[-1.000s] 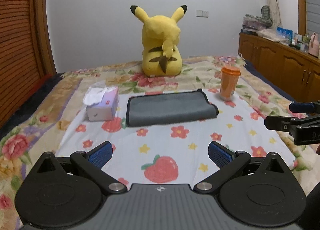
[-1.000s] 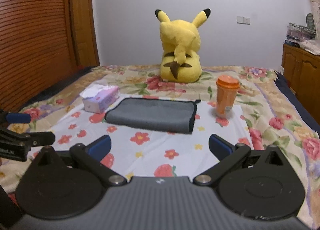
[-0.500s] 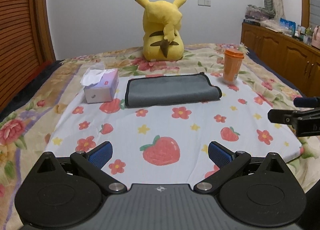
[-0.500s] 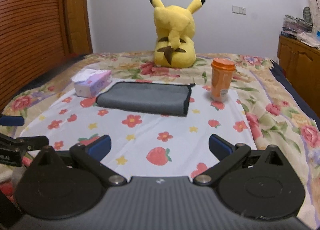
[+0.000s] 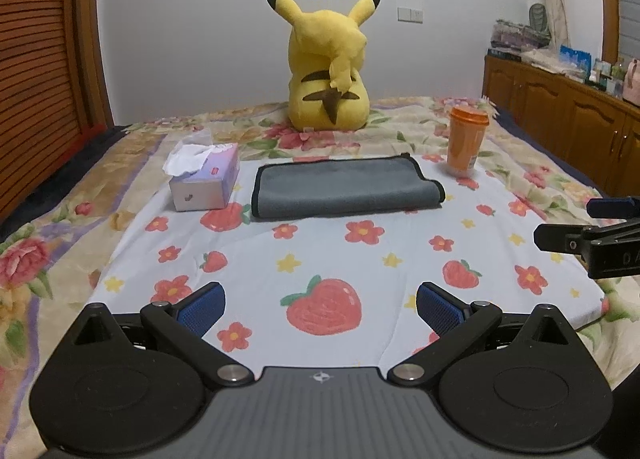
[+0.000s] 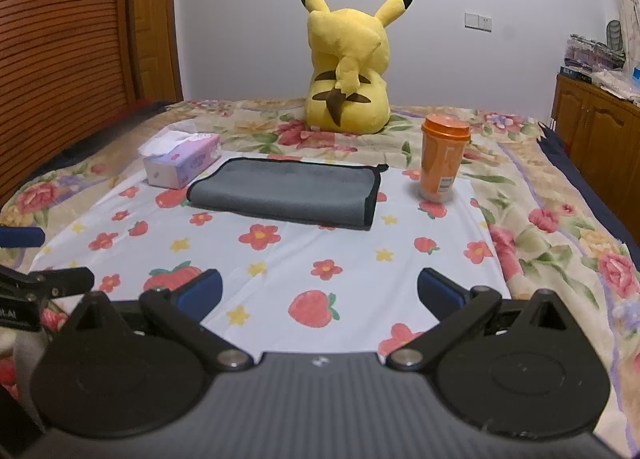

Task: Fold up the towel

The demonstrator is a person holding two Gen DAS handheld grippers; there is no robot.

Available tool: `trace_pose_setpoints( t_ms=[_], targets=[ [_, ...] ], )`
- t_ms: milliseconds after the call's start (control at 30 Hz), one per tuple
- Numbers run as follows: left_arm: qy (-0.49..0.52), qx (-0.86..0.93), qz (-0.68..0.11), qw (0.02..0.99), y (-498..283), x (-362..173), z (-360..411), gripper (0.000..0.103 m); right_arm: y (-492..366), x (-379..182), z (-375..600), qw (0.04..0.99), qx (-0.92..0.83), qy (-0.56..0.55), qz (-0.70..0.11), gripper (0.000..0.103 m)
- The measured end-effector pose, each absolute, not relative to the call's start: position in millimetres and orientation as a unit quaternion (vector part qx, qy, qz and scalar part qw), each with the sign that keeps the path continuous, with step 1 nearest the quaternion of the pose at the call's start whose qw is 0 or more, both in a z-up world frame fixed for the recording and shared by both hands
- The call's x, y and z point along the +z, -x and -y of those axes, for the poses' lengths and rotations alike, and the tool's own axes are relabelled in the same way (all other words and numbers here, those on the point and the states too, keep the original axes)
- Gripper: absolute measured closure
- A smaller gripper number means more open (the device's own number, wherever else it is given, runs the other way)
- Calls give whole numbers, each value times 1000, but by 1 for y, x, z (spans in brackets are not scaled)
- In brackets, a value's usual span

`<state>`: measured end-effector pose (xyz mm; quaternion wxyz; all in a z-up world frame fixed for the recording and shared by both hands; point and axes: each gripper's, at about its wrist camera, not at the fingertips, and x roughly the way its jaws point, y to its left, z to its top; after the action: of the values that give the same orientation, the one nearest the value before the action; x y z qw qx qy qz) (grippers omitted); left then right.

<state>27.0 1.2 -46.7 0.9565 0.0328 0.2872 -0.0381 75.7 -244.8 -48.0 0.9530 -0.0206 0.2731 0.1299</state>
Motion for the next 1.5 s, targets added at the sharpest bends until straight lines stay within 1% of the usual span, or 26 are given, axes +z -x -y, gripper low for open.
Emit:
trace_pose_setpoints(
  t_ms=[500, 1067, 1500],
  targets=[
    [-44, -29, -236, 970, -14, -35, 1, 0, -69, -42, 251, 962, 121, 16, -244, 0],
    [-45, -24, -211, 976, -12, -28, 1, 0, -61, -35, 259, 971, 107, -2, -214, 0],
    [-23, -13, -187, 982, -16, -16, -4, 0, -57, -32, 263, 978, 89, -11, -190, 0]
  ],
)
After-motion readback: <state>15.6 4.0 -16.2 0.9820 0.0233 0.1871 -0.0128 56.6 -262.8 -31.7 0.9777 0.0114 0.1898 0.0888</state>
